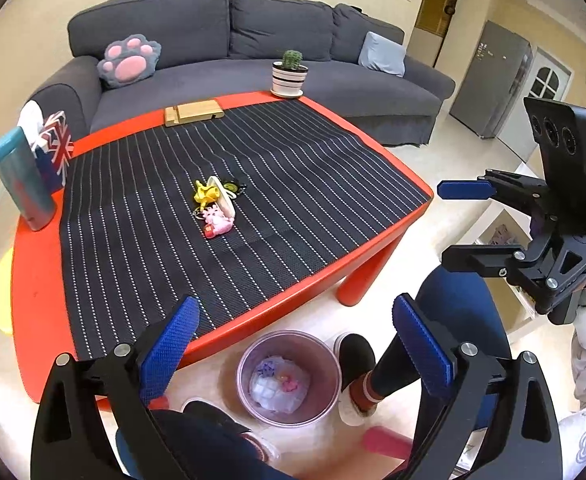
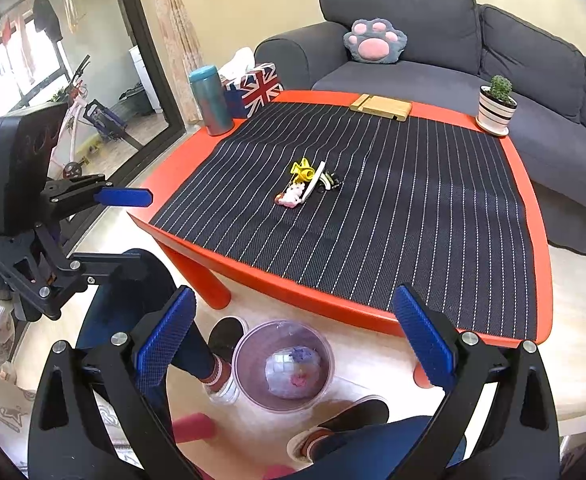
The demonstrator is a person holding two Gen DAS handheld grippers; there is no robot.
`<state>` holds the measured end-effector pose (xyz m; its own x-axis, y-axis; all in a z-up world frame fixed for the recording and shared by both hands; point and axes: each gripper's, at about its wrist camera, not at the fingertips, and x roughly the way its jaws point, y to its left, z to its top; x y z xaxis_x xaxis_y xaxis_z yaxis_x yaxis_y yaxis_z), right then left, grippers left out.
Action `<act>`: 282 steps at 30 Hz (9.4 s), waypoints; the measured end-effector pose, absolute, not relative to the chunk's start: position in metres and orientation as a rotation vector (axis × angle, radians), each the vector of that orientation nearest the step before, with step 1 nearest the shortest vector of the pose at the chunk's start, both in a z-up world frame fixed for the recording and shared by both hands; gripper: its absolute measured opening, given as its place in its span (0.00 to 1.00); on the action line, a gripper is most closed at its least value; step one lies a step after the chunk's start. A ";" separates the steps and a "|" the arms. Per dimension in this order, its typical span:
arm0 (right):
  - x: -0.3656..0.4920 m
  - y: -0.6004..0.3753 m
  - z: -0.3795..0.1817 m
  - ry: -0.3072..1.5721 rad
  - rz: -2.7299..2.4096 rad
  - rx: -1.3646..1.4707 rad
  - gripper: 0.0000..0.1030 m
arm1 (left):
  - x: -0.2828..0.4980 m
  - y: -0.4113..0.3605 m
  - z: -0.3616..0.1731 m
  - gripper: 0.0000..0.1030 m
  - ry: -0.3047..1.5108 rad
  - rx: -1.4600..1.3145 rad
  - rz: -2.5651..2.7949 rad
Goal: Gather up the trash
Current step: 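Move the right tool down to the cream plastic piece on the mat, then close the right tool on the cream plastic piece and lift it, then carry the cream piece toward the bin while the left tool grasps the yellow squeaky toy, then drop the cream piece into the bin with the right tool while the left tool carries the yellow toy, then open the left tool over the pink bin to drop the yellow toy, then move the left tool over the mat toward the pink bunny keychain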
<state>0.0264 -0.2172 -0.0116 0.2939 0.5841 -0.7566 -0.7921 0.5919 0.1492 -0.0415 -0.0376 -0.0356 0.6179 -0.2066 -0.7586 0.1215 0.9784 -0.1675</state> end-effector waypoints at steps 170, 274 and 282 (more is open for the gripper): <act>0.138 -0.145 -0.022 1.024 0.947 -0.228 0.06 | 0.074 0.002 -0.037 0.21 0.931 -0.026 -0.145; 0.027 -0.216 -0.011 0.961 0.964 -0.208 0.92 | -0.043 -0.043 -0.038 0.91 0.886 -0.081 -0.212; 0.027 -0.214 -0.013 0.966 0.960 -0.212 0.92 | -0.043 -0.041 -0.037 0.91 0.886 -0.097 -0.207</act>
